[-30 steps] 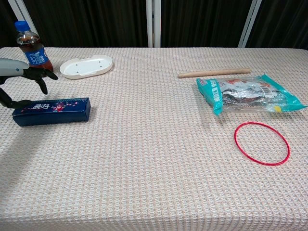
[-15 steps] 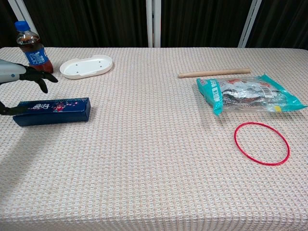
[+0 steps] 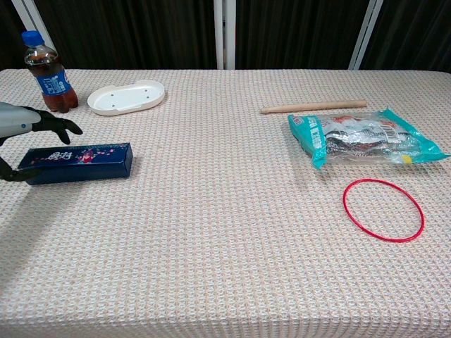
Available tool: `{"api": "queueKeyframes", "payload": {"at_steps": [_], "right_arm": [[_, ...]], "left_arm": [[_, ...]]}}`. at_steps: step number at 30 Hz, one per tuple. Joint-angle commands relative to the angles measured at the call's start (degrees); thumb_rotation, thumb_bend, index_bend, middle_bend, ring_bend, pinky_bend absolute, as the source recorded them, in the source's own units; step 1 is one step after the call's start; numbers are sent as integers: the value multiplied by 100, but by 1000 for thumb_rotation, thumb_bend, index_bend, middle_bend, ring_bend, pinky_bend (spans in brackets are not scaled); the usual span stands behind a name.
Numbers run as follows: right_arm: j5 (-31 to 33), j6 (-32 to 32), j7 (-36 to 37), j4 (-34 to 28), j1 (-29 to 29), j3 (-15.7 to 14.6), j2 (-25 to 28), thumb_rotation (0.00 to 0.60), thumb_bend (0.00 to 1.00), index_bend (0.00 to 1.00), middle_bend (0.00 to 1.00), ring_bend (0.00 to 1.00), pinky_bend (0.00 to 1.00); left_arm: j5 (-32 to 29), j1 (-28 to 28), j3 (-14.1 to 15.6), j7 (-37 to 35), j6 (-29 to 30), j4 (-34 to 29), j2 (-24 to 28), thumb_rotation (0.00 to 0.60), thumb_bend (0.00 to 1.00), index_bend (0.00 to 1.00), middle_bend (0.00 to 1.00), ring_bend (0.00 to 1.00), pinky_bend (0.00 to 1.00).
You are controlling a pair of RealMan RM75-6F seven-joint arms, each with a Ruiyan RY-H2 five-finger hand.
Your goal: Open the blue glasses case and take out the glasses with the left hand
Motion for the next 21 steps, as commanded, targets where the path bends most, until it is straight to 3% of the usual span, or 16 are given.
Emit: {"api": "queueKeyframes", "payload": {"at_steps": [1,21], "right_arm": [[7,-20,-3,7,11,1,-7,600,296,0,0,0,0],[57,-135,4,53,32,-22,-12,600,296,0,0,0,0]], "left_arm": [[-67,-9,-43,-57,-39,-39,18,600,399,139,146,0,68],[-349,-81,-75,86,-144,60,-75,600,404,157,186,0,96]]}}
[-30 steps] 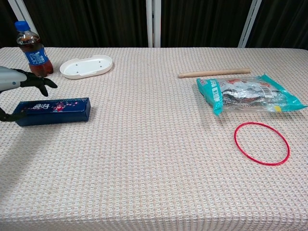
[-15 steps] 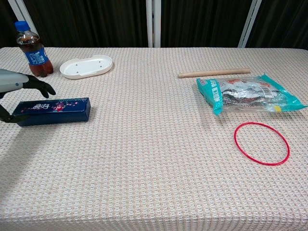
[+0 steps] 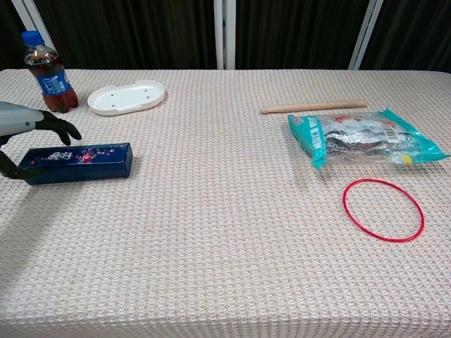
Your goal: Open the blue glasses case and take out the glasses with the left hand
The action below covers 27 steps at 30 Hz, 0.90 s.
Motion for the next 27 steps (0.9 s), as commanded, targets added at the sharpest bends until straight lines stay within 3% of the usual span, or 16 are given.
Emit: {"api": "queueKeyframes", "payload": {"at_steps": [1,7,17,27], "right_arm": [[7,-9,-6,-1,4,0,1,600,296,0,0,0,0],[30,-33,-24,-9,10,0,3,600,296,0,0,0,0],[49,-72,-31,10,17,-11,-9,600,296,0,0,0,0],[71,-92,6,53,13,-11,-11,600,296,0,0,0,0]], "left_arm": [[-14,-4,1,2,-6,5,-8,600,403,157,187,0,96],[27,1,-13,-61,-2,59,-38,600,405,179,193,0,96],[388,111,-98,-429,155,233,-145,600,473,341,292,21,126],[273,138,-240,-782,16,230,-159,600,514,378,353,51,132]]}}
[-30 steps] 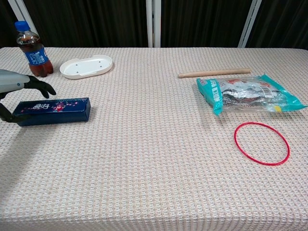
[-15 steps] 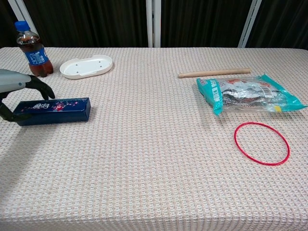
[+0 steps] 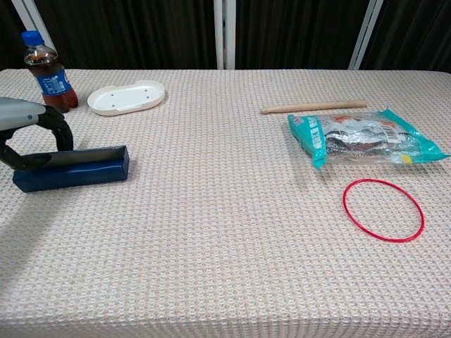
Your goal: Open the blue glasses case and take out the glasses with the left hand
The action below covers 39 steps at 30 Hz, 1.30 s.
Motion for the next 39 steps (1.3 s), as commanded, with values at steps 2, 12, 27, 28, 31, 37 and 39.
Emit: {"api": "queueKeyframes", "payload": {"at_steps": [2,12,27,28,31,37,39], "right_arm": [[7,-17,8,15,2,-3,-5,600,296,0,0,0,0],[56,-74,-6,50,20,1,-27,600,296,0,0,0,0],[95,-132,5,107,33,-2,-64,600,299,0,0,0,0],[98,-134,11,112,32,-2,-66,600,299,0,0,0,0],[112,-147,40,141,30,0,-74,600,300,0,0,0,0],[138,-174,109,209,26,6,-88,600,301,0,0,0,0],[157,-193,135,238,29,12,-94,600,302,0,0,0,0]], "left_arm": [[-161,-36,-132,-265,-194,-45,44,600,519,383,380,70,134],[-424,-260,-372,-230,-284,505,-251,600,497,167,310,146,167],[91,-333,-622,-499,60,1386,-993,600,355,8,0,0,96],[98,-360,-630,-470,42,1402,-1026,600,355,8,0,0,96],[81,-430,-683,-423,0,1456,-1141,600,344,8,0,0,96],[47,-540,-808,-262,76,1438,-1339,600,310,7,0,0,95],[24,-546,-846,-131,196,1292,-1367,600,311,7,0,0,94]]}}
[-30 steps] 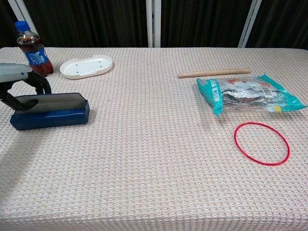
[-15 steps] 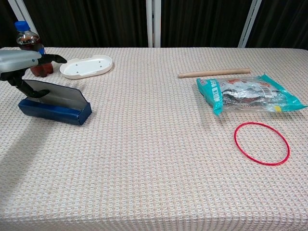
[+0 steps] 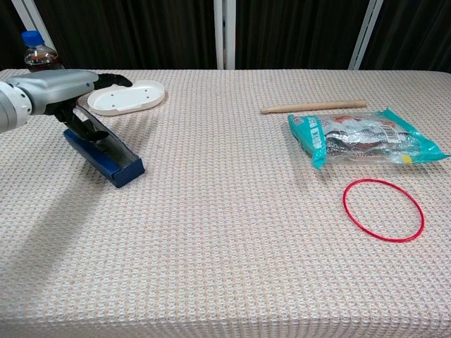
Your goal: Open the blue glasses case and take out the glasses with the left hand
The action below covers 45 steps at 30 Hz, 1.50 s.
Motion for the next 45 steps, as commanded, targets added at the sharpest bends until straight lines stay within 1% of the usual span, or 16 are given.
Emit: {"api": "queueKeyframes", "payload": {"at_steps": [1,5,9,12,17,21,25,31,35,38,41,45], "right_arm": [[22,-31,26,32,7,6,-10,600,303,0,0,0,0],[28,-103,54,76,32,-3,-40,600,306,0,0,0,0],[29,-121,78,121,38,-5,-69,600,307,0,0,0,0],[49,-129,108,131,35,4,-66,600,308,0,0,0,0],[42,-123,133,134,27,6,-54,600,309,0,0,0,0],[42,-119,169,154,17,7,-53,600,310,0,0,0,0],[41,-118,200,178,13,11,-55,600,310,0,0,0,0],[53,-128,213,194,10,16,-50,600,310,0,0,0,0],[60,-141,186,191,18,17,-54,600,311,0,0,0,0],[61,-167,155,184,36,15,-73,600,311,0,0,0,0],[34,-183,111,162,60,8,-92,600,312,0,0,0,0],[-7,-159,68,120,72,6,-90,600,313,0,0,0,0]], "left_arm": [[-38,-24,-61,197,170,-215,-48,600,311,8,0,0,94],[-113,-87,-145,444,284,-459,-55,600,310,8,1,0,94],[-227,-193,-264,557,278,-639,-89,600,310,7,3,0,94],[-244,-261,-272,650,288,-694,-189,600,299,8,5,0,94],[-262,-356,-279,782,339,-599,-412,600,233,7,6,0,94],[-390,-395,-290,873,352,-433,-566,600,178,7,8,0,94],[-442,-409,-304,879,358,-310,-628,600,151,7,9,0,94],[-332,-328,-315,775,510,-404,-517,600,149,9,21,0,95],[-356,-188,-259,831,667,-651,-329,600,151,39,90,0,112],[-367,-71,-192,863,789,-884,-218,600,152,46,101,0,112],[-275,-4,-144,880,924,-958,-220,600,151,46,101,0,105],[-241,5,-146,896,976,-886,-322,600,146,46,99,0,99]]}}
